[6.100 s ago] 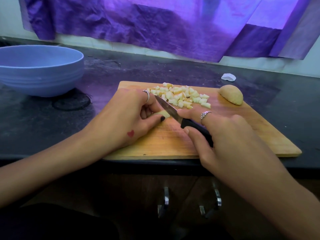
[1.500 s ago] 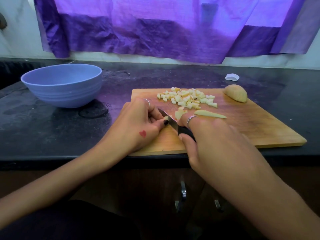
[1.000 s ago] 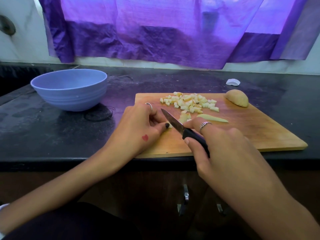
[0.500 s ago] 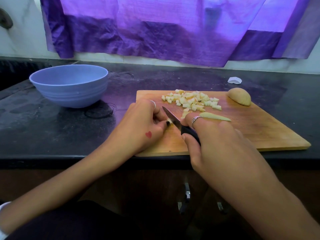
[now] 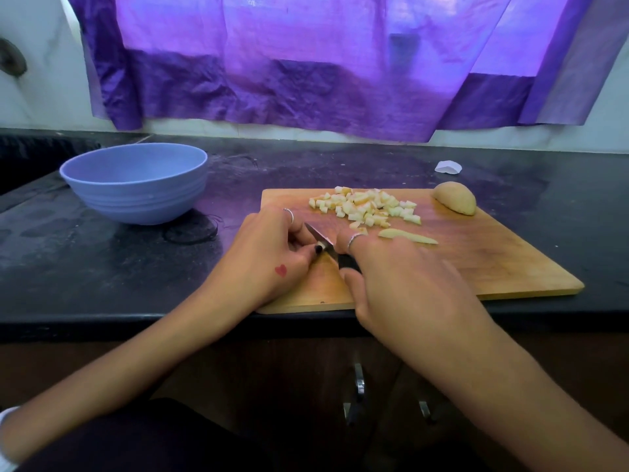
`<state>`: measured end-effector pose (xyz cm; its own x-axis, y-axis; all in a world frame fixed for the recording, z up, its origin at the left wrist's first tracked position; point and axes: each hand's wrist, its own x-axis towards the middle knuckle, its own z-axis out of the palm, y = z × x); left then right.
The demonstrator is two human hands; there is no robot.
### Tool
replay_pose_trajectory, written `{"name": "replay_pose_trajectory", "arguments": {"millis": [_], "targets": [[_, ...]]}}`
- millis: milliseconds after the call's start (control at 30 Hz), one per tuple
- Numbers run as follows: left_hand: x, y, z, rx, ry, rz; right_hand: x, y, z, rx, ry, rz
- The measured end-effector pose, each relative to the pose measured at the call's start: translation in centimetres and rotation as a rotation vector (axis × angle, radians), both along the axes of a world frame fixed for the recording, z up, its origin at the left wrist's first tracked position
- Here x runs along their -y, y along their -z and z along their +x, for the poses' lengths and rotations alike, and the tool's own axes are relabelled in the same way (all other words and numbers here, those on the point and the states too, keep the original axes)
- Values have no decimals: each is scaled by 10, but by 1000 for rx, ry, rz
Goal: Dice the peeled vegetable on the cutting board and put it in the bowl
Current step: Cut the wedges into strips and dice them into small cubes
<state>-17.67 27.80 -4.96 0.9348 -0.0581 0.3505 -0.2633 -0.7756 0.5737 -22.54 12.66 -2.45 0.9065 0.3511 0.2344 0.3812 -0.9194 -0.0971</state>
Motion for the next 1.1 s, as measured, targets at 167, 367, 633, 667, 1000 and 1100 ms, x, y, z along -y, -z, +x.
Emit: {"name": "replay_pose_trajectory", "arguments": {"millis": [167, 367, 633, 667, 1000, 1100], "targets": [[0, 2, 1, 26, -21, 21, 29, -2, -13, -33, -34, 56], [7, -5, 8, 53, 51, 137, 78, -6, -8, -9, -148, 83], [14, -14, 35, 76, 38, 246, 107, -8, 7, -105, -151, 125], [16, -16, 39, 78, 21, 273, 106, -7, 15, -99, -143, 134], [19, -31, 50, 342, 51, 259, 113, -9, 62, -98, -110, 411], [36, -38, 45, 276, 351, 272, 134, -12, 53, -278, -80, 745]]}}
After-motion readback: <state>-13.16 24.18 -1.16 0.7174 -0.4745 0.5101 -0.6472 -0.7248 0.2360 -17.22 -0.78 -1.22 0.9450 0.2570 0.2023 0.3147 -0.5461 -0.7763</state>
